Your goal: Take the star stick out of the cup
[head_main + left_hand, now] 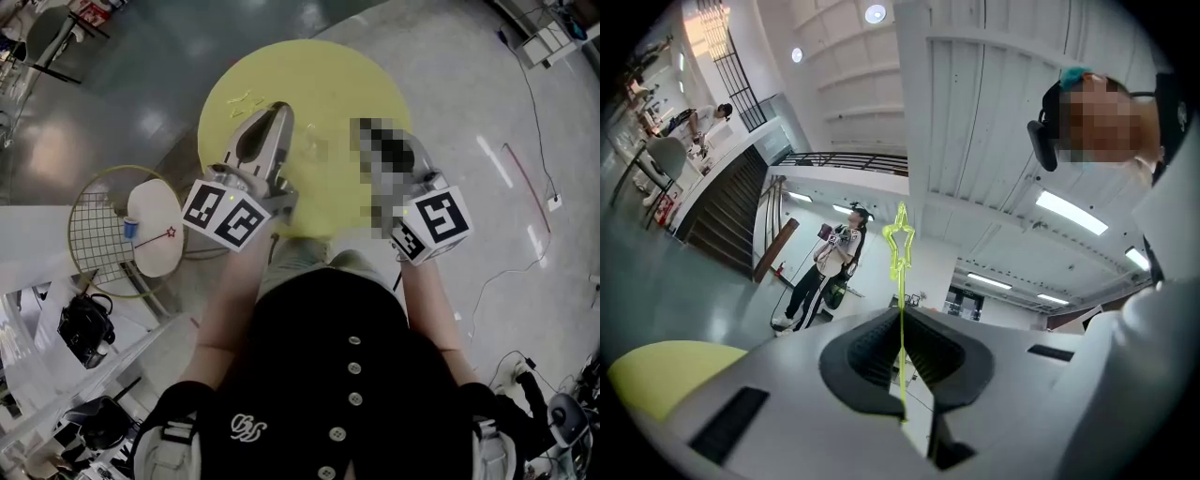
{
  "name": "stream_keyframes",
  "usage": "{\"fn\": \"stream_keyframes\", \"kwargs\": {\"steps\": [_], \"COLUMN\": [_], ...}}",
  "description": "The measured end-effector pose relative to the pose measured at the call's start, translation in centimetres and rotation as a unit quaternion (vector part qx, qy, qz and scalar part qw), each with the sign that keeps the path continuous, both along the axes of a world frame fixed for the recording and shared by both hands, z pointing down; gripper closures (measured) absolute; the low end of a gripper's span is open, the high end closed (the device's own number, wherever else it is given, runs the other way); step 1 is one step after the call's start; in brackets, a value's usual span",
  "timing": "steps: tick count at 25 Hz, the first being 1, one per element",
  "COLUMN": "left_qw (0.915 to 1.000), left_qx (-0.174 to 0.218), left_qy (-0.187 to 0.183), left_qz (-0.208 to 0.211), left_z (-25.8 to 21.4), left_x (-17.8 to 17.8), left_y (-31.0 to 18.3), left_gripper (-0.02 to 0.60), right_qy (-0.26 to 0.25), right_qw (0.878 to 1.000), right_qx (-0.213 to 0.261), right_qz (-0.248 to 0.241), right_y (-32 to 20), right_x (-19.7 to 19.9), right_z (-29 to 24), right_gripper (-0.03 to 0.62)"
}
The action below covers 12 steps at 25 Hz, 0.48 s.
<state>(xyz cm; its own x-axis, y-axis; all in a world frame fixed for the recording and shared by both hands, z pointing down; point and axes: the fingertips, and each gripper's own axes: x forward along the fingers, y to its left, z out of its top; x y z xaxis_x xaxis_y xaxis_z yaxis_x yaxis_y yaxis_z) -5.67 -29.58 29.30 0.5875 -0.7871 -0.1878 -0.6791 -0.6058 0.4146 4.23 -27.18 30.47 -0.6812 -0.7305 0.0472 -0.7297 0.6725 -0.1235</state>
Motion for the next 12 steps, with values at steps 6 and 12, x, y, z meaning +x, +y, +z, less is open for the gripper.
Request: {"fn": "stream_keyframes", "kwargs": {"steps": [6,12], "left_qw": [0.9998,0.9998], "left_qx": [0.001,-0.004], "left_qy": [0.017,0.019], "left_qz": [-0.003,0.002], "left_z": [-0.5,-0.3], "left_x": [-0.6,-1.3], "left_y": [1.7,3.2], "left_gripper": [0.563,0.561], "right_qy": [-0.006,0.004], "right_qw": [1.000,1.000], "right_qx": [0.000,0.002], "right_qz": [-0.009,-0.012], "right_y": [1.6,3.4], "right_x": [-0.7,-1.4], "right_z": [-0.6,-0.4], "right_gripper": [0.589,0.589]}}
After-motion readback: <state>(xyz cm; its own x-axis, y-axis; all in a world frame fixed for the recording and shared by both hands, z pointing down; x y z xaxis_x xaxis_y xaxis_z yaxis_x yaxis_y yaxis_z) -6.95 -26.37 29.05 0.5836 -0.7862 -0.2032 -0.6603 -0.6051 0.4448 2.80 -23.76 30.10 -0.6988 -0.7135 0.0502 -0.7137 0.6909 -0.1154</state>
